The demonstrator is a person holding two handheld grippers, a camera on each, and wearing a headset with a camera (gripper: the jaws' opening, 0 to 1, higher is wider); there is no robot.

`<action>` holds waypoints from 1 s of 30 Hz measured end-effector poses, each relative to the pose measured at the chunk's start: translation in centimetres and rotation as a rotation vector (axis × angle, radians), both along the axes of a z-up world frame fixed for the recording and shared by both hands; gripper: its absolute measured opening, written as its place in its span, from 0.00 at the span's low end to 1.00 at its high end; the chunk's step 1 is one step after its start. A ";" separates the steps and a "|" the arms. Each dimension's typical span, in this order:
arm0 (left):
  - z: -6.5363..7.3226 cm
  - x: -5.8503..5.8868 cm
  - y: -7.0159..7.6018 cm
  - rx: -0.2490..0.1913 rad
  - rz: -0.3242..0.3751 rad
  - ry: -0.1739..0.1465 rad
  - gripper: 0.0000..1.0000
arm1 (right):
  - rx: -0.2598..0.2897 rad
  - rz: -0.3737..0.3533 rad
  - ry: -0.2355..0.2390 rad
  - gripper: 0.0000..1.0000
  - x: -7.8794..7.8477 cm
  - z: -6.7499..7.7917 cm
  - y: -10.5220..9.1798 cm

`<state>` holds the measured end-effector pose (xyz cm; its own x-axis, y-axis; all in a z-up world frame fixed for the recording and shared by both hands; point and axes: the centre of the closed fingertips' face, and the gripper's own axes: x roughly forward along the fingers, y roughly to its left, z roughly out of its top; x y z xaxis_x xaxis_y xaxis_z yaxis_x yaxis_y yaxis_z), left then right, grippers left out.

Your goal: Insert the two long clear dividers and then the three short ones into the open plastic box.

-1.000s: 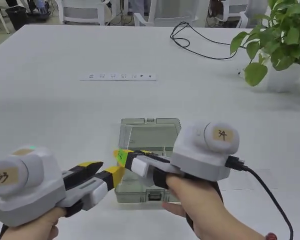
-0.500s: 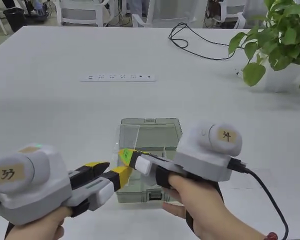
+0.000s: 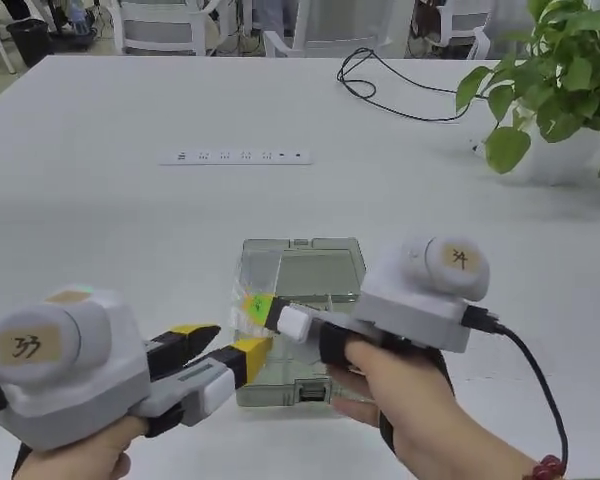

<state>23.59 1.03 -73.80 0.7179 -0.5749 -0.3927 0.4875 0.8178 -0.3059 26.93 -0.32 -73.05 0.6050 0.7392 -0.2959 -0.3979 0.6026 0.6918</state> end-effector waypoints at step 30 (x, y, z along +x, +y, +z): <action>-0.9 -1.4 -0.1 0.224 -0.178 -0.098 0.77 | -0.386 0.030 0.475 0.06 0.5 -3.8 -4.5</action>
